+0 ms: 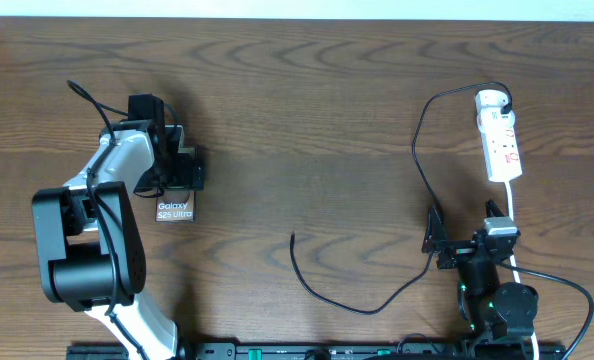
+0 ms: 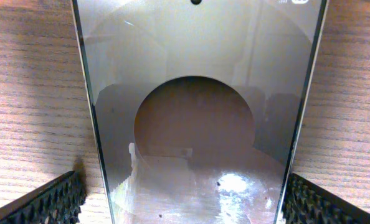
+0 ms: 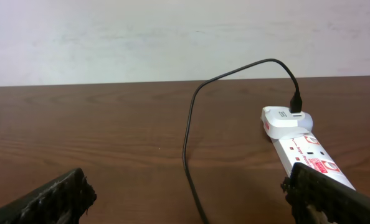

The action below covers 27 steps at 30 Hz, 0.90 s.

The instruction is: Plug charger to phone and switch on socket

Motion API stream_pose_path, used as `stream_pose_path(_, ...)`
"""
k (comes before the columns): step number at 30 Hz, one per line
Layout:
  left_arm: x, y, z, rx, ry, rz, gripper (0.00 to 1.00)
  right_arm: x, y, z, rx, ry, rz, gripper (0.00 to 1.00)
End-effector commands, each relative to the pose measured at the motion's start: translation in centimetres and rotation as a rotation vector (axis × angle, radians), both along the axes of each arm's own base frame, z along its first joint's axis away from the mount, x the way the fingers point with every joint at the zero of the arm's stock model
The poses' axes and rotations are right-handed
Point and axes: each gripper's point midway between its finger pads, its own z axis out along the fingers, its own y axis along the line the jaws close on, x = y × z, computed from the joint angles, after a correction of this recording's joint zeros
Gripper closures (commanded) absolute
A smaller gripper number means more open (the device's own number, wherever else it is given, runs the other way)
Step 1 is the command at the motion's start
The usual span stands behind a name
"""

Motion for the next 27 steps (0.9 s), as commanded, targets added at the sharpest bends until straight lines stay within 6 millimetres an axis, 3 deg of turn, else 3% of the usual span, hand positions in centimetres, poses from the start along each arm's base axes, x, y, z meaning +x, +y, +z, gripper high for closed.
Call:
stream_pose_path(1, -1.35, -0.25, -1.28, -0.017, 0.047, -0.011, 0.02, -0.04, 0.04, -0.01, -0.011, -0.002, 0.005, 0.01)
stream_pose_path(27, -1.16, -0.23, -1.27, -0.016, 0.039, -0.011, 0.03, -0.04, 0.04, -0.01, -0.011, -0.002, 0.005, 0.01)
